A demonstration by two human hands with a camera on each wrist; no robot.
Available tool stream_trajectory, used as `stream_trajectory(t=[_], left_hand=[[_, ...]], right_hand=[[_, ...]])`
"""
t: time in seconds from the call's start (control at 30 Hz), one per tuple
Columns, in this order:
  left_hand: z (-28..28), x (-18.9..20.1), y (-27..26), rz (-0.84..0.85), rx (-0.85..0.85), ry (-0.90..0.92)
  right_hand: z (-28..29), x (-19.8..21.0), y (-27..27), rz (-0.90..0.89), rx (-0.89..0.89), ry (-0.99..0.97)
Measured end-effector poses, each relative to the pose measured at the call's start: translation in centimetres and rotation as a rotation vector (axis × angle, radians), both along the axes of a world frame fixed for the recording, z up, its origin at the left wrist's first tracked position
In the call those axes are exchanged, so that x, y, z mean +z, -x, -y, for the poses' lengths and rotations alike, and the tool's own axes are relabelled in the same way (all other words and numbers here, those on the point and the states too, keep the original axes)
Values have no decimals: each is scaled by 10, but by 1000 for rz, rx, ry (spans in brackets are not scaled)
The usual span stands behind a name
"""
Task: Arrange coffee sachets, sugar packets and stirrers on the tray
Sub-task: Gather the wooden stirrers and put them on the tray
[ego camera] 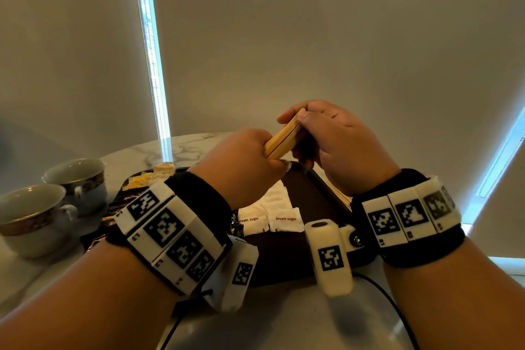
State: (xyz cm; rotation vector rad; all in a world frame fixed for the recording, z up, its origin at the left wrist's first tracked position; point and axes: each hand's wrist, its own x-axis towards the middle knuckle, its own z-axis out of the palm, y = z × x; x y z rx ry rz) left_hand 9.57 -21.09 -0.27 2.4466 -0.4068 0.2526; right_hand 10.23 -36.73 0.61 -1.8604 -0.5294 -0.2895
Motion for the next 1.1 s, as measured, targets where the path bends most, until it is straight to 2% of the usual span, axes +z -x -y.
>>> stream_trajectory(t=[0.1, 0.2, 0.27, 0.4, 0.5, 0.6, 0.77, 0.83, 0.97, 1.0, 1.1], left_hand=[[-4, 1, -2, 25, 28, -29], [-8, 4, -2, 74, 35, -57], [-5, 4, 0, 94, 40, -84], [6, 2, 1, 91, 32, -166], [3, 5, 4, 111, 51, -144], [0, 12, 8, 124, 54, -108], [7, 11, 10, 110, 52, -115], [6, 11, 11, 105, 49, -133], [5, 10, 13, 143, 45, -197], [7, 8, 13, 154, 43, -198], [9, 5, 10, 171, 56, -344]], right_hand=[[6, 4, -2, 72, -184, -5], [15, 8, -4, 112, -328, -101], [11, 7, -2, 109, -298, -63], [-17, -1, 8, 55, -59, 12], [-13, 3, 9, 128, -154, 40], [3, 11, 7, 142, -273, -116], [-17, 3, 14, 131, -141, -36], [-17, 3, 13, 140, -151, -5], [-3, 12, 6, 77, -180, -231], [-4, 11, 6, 57, -161, -237], [-17, 2, 10, 74, -102, 63]])
